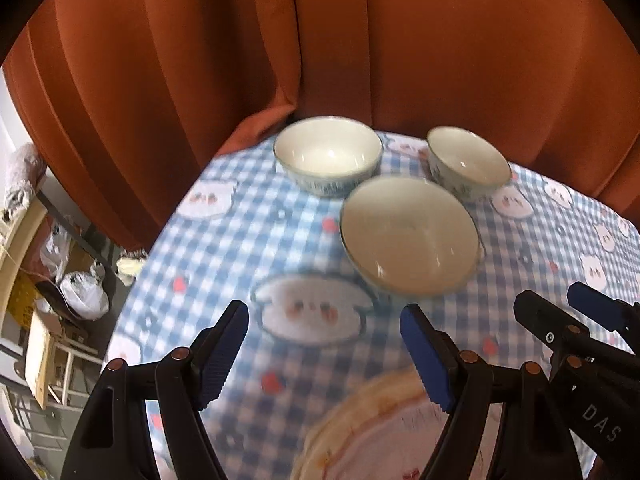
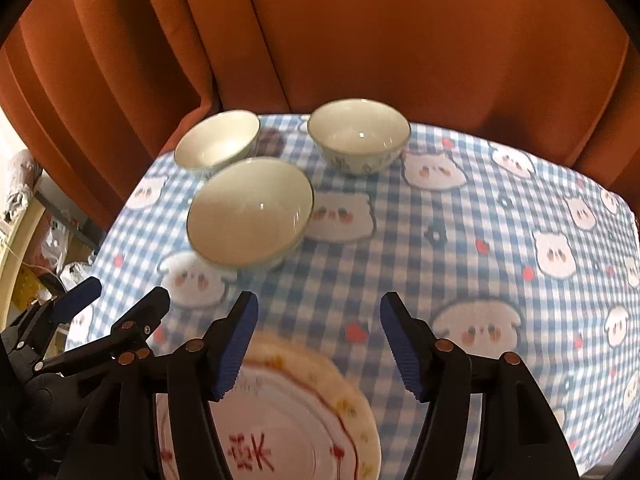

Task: Organize plates and bowls
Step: 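Move both tools to a white floral bowl and grip its rim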

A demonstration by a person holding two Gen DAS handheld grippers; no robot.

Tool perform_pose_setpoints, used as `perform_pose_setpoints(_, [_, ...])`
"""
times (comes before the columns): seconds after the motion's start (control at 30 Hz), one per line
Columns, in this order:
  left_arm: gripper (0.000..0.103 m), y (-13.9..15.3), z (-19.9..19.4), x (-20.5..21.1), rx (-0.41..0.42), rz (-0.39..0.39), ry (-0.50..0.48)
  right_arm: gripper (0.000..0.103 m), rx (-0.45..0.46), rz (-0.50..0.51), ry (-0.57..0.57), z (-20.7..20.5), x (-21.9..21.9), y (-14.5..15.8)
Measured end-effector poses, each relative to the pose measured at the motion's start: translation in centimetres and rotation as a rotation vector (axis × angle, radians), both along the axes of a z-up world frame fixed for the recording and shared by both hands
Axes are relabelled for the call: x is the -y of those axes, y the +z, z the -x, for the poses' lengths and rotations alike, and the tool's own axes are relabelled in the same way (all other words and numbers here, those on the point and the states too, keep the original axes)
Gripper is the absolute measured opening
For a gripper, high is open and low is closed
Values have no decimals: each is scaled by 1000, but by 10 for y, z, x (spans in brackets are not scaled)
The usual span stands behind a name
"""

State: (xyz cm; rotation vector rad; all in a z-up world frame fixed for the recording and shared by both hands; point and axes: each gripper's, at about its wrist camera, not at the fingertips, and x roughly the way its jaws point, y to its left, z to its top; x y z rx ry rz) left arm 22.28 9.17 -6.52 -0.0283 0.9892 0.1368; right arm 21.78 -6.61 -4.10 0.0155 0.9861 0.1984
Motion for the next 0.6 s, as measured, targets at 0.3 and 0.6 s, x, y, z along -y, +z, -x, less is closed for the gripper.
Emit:
perform_pose_setpoints(0.3, [75,-17,-57,-7,-26,-19,7,70,-12,-31,-4,-63,-6,-14])
perform_pose_setpoints(0.6, [61,-46,-84,-3,-64,1,-7,68,-18,-16,-9,-98,-11,-36])
